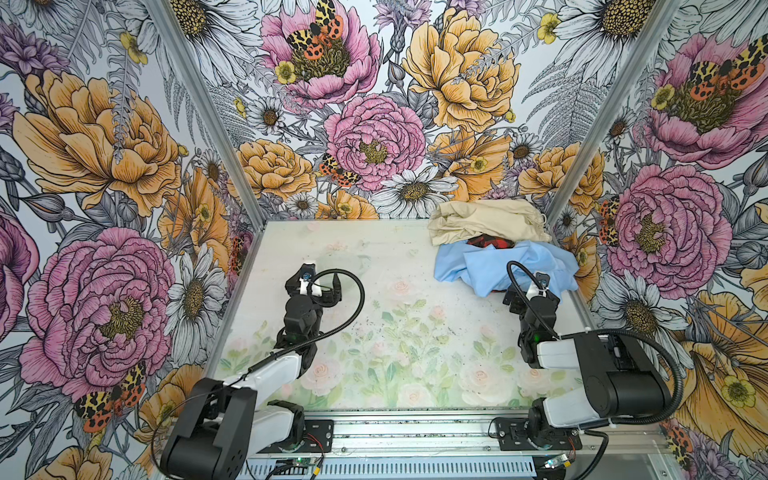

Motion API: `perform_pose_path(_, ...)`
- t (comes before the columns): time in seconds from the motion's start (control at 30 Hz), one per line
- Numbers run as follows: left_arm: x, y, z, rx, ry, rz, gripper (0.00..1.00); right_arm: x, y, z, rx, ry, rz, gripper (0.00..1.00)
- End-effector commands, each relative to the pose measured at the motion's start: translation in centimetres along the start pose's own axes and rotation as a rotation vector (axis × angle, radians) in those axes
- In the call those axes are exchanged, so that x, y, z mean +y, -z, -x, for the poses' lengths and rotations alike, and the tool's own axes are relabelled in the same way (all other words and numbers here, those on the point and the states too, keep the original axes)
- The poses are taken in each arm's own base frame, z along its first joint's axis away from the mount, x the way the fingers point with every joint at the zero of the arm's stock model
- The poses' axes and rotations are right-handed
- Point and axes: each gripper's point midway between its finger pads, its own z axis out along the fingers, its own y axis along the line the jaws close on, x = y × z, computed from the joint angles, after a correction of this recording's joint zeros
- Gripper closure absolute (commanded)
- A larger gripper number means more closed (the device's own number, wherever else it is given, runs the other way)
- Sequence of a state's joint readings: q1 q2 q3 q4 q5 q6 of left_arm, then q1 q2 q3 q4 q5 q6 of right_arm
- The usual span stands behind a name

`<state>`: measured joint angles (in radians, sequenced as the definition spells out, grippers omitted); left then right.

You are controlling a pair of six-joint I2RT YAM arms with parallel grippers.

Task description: Pick out a specific cloth from the pile

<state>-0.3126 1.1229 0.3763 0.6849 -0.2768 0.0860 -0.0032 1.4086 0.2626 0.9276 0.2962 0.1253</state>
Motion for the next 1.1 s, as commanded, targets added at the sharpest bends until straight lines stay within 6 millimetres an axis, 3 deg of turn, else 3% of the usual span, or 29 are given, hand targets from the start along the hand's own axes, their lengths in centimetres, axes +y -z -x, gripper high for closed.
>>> perform_pose_path(0.0,-3.1,0.1,0.5,0.140,-0.029,-0.054,0.01,0.1,1.3,3.5,-0.088,-0.019,-0.002,0.01)
perform_pose_path(0.1,-10.1,0.4,2.1,0.265,-0.024,-0.335,0.01,0.0,1.9,3.8,-0.077,-0.018,-0.029,0.02)
perform_pose_path(0.2,-17.3,2.6,3.5,0.436,-0.070,-0.641,0.01,0.2,1.3,3.0,0.072,-0.060,-0.048,0.02)
perform_pose_path(0.3,-22.2,5.5,4.0,0.590,-0.275,-0.840,0.01,2.2,2.2,2.3,0.332,-0.005,-0.008,0.03)
perform_pose_path(0.4,-24.9,6.4,2.4,0.601,-0.561,-0.980,0.01,3.7,3.8,1.4,0.403,-0.102,0.033,0.06)
perform_pose_path(0.43,-25.6,5.9,1.9,0.541,-0.632,-1.010,0.01,4.2,4.2,1.0,0.414,-0.167,0.051,0.10)
perform_pose_path(0.47,-26.2,4.4,1.9,0.457,-0.600,-0.955,0.01,4.9,4.6,0.4,0.429,-0.215,0.069,0.14)
perform_pose_path(0.5,-26.6,4.0,1.6,0.409,-0.538,-0.966,0.01,5.6,5.1,-0.3,0.447,-0.225,0.081,0.17)
perform_pose_path(0.57,-26.8,4.9,0.2,0.305,-0.434,-1.084,0.01,6.0,5.8,-1.8,0.464,-0.206,0.058,0.18)
perform_pose_path(0.63,-26.4,6.2,-0.8,0.237,-0.471,-1.130,0.01,6.4,6.3,-3.3,0.494,-0.184,0.052,0.18)
perform_pose_path(0.77,-24.9,5.6,-1.2,0.191,-0.525,-1.037,0.01,8.0,6.6,-5.8,0.573,-0.160,0.071,0.21)
perform_pose_path(0.9,-25.7,5.3,-1.1,0.234,-0.493,-1.053,0.01,9.5,6.1,-8.4,0.639,-0.075,0.052,0.24)
perform_pose_path(1.07,-26.2,5.7,-1.4,0.245,-0.522,-1.048,0.01,10.8,4.3,-9.9,0.650,0.036,-0.026,0.27)
